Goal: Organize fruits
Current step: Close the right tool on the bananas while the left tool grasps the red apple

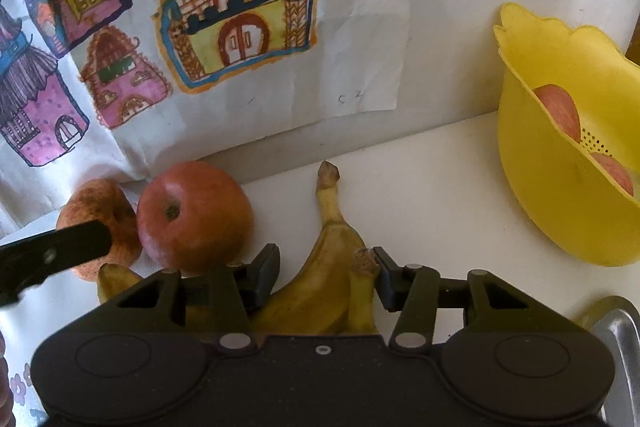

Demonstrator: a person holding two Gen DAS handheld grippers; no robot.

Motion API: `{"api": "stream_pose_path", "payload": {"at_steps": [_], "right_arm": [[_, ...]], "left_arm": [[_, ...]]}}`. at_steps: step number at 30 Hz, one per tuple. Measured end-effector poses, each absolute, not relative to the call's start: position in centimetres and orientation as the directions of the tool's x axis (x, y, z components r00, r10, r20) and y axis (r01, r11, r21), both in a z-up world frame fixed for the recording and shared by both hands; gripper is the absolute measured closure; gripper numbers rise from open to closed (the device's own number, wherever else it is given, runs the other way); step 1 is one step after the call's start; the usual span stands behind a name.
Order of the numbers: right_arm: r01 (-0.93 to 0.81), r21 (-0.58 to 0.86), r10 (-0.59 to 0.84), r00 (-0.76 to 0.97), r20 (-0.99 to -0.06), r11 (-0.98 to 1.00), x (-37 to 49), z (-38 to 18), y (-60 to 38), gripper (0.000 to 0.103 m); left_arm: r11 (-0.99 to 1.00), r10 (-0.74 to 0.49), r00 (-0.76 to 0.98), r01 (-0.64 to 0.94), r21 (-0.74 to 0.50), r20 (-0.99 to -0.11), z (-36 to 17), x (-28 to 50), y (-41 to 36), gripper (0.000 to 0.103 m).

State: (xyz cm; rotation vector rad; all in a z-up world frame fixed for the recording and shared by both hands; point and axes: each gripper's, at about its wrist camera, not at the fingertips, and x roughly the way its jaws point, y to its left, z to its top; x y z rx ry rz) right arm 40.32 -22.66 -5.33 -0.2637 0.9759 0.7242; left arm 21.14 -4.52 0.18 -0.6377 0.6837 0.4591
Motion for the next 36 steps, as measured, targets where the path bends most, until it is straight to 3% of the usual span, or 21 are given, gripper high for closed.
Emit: {"api": "stream_pose_path", "payload": {"at_steps": [8, 10, 19, 27, 36], "right_arm": [[-0.64, 0.128, 0.447, 0.365, -0.817, 0.757, 39.8, -5.3, -23.0, 0.049], [-0.636, 0.134, 0.447, 0.362, -0.818, 0.76, 40.0, -5.5, -23.0, 0.048], [-0.661, 0.138, 0.457, 0.337, -0.823, 0.738, 39.7, -5.2, -22.9, 0.049], [-0.722, 0.132, 0.47, 0.289, -0.834, 0.679, 36.6, -4.9, -22.3, 0.049], [-0.693, 0.111, 0.433, 0.31, -0.847, 0.713, 33.3, -4.7, -22.1, 0.049]], "left_arm": [[0.66, 0.197, 0.649, -0.642, -0.391, -0.735, -0.1, 23.0, -4.6, 0.021], [0.657, 0.199, 0.649, -0.644, -0.391, -0.735, -0.3, 22.9, -4.6, 0.034], [0.661, 0.158, 0.673, -0.615, -0.429, -0.722, -1.4, 21.6, -3.4, 0.034], [0.756, 0.033, 0.695, -0.487, -0.436, -0.718, -1.7, 18.3, -2.0, 0.035], [0.787, 0.012, 0.692, -0.451, -0.42, -0.722, -2.0, 15.8, -0.1, 0.035]]}}
